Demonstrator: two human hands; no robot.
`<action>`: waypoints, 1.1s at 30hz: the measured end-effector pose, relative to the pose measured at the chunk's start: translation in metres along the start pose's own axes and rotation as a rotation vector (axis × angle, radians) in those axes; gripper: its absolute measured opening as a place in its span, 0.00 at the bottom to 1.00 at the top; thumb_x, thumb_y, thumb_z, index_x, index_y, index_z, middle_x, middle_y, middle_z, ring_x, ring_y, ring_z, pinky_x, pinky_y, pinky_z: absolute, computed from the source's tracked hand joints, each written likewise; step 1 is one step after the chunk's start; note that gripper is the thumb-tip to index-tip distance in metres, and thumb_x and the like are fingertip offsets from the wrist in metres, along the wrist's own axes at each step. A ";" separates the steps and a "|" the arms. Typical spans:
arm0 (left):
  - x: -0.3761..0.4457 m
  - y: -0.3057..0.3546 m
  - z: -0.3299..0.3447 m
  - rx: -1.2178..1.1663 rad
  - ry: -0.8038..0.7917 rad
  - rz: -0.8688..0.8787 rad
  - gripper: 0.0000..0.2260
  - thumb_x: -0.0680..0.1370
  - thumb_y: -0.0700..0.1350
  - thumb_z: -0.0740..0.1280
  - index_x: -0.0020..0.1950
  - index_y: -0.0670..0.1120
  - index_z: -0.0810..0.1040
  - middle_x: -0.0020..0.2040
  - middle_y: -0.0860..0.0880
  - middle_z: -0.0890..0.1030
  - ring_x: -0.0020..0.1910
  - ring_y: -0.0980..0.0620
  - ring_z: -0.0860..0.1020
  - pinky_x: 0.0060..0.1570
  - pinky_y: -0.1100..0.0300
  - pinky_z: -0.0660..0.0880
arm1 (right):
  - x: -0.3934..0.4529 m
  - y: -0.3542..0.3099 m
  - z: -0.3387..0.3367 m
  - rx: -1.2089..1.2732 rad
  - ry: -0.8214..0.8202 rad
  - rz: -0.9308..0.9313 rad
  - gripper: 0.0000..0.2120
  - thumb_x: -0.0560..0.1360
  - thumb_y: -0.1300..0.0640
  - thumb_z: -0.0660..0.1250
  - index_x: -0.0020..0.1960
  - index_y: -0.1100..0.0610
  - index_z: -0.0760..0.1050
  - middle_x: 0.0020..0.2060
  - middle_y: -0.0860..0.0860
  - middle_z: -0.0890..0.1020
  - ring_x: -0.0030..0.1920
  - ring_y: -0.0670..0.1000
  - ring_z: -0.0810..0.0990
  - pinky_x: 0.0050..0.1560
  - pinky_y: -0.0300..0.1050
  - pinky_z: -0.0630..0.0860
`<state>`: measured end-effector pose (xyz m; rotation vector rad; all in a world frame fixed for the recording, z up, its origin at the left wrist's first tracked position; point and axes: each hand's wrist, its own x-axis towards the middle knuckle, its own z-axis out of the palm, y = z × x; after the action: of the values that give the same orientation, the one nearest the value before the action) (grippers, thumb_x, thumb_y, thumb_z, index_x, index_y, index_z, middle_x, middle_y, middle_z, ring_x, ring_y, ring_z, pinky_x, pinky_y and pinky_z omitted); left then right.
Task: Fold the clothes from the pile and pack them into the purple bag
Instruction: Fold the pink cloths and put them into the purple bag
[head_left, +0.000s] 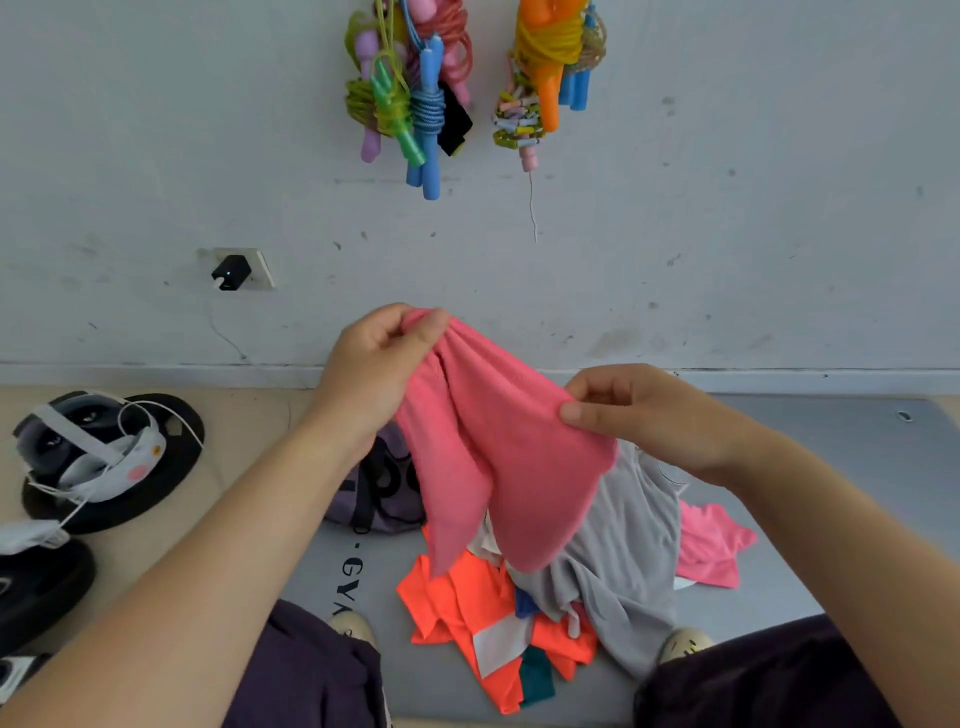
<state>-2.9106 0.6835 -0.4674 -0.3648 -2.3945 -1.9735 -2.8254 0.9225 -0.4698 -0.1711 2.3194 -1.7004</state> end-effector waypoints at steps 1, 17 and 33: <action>0.000 0.001 -0.002 0.050 -0.036 0.001 0.08 0.77 0.51 0.71 0.43 0.48 0.79 0.33 0.50 0.75 0.34 0.56 0.71 0.35 0.62 0.68 | 0.000 0.000 0.002 0.004 0.007 -0.013 0.06 0.78 0.60 0.66 0.44 0.59 0.79 0.36 0.47 0.81 0.39 0.45 0.77 0.46 0.38 0.73; -0.008 -0.004 -0.008 -0.006 -0.014 -0.087 0.18 0.71 0.59 0.74 0.45 0.44 0.81 0.40 0.46 0.78 0.40 0.52 0.74 0.45 0.54 0.71 | 0.007 -0.007 0.013 0.065 0.059 -0.012 0.09 0.76 0.57 0.68 0.48 0.63 0.80 0.43 0.56 0.83 0.45 0.51 0.78 0.55 0.51 0.74; -0.013 -0.010 -0.004 0.086 -0.208 -0.130 0.13 0.73 0.54 0.74 0.43 0.45 0.81 0.36 0.48 0.76 0.37 0.53 0.72 0.42 0.58 0.67 | 0.006 0.000 0.006 0.004 0.101 0.036 0.08 0.75 0.52 0.70 0.46 0.57 0.82 0.39 0.51 0.83 0.39 0.47 0.78 0.45 0.40 0.74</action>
<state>-2.9003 0.6761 -0.4781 -0.4430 -2.6856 -1.9638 -2.8296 0.9156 -0.4720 -0.0440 2.3747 -1.7345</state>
